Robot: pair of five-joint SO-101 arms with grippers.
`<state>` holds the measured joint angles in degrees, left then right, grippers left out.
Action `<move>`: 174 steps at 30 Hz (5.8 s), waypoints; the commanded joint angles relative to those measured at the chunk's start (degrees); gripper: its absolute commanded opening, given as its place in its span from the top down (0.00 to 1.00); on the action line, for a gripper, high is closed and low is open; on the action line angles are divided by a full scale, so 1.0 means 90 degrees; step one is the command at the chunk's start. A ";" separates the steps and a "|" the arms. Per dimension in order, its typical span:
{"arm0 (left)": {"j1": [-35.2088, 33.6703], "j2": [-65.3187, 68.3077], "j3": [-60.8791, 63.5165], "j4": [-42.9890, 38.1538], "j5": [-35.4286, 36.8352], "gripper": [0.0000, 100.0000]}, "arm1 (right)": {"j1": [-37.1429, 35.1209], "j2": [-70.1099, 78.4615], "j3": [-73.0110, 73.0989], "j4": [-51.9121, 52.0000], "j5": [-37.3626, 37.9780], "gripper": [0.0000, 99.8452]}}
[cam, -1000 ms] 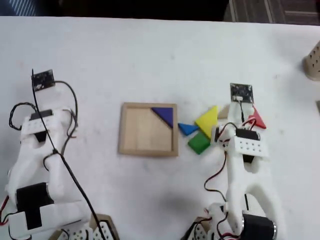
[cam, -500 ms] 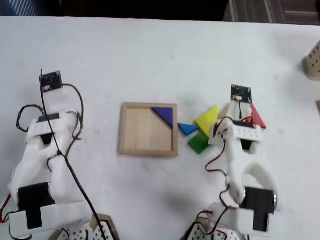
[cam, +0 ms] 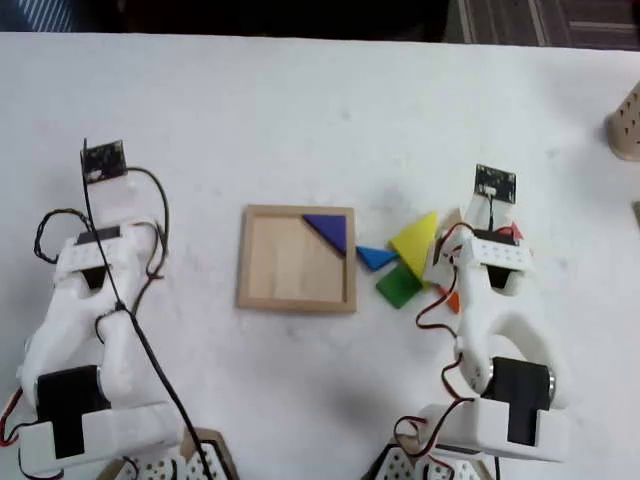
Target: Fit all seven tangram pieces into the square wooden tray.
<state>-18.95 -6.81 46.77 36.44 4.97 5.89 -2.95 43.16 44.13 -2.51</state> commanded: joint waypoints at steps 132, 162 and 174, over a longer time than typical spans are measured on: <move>-0.0181 -0.0327 -0.0039 -0.0127 -0.0010 0.98 | -0.0659 -0.2740 0.0107 0.0982 -0.0039 0.98; 0.0659 -0.0376 -0.0342 0.1524 0.0518 0.75 | -0.1441 -0.2740 0.1221 -0.0444 0.2188 0.90; 0.0190 -0.0357 -0.0332 0.1221 0.0518 0.77 | -0.1958 -0.1832 0.1016 -0.1304 0.3595 0.81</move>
<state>-16.57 -7.34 46.51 48.66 8.84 -9.67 -23.43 54.68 32.97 24.40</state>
